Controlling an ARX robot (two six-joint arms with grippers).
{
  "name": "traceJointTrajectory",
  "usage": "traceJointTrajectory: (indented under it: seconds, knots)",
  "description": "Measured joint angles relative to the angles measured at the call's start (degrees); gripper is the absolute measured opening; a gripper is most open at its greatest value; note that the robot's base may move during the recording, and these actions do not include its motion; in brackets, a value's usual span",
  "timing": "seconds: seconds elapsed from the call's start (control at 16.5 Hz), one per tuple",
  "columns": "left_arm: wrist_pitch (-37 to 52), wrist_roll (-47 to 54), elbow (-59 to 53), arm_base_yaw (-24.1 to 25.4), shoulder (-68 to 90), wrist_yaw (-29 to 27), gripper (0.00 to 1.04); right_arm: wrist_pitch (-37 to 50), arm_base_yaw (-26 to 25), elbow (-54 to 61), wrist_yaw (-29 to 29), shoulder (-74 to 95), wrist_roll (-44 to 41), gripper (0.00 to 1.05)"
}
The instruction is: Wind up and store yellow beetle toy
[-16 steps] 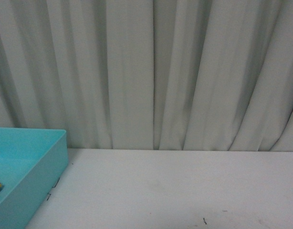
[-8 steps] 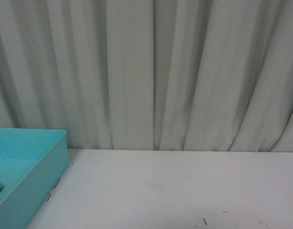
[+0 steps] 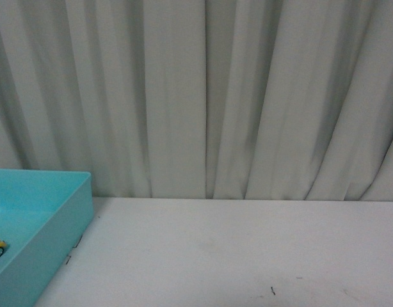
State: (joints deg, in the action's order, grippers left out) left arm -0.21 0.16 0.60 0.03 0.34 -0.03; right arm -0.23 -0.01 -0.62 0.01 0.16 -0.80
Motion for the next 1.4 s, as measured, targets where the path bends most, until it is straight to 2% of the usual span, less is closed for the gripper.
traceJointTrajectory:
  seconds: [0.06, 0.12, 1.4]
  knots:
    - [-0.02, 0.04, 0.00, 0.00, 0.00, 0.00, 1.00, 0.00, 0.00, 0.00, 0.00, 0.00, 0.00, 0.98]
    - [0.00, 0.00, 0.00, 0.00, 0.00, 0.00, 0.97, 0.02, 0.00, 0.00, 0.00, 0.00, 0.00, 0.98]
    - [0.00, 0.00, 0.00, 0.00, 0.00, 0.00, 0.98, 0.02, 0.00, 0.00, 0.00, -0.02, 0.00, 0.98]
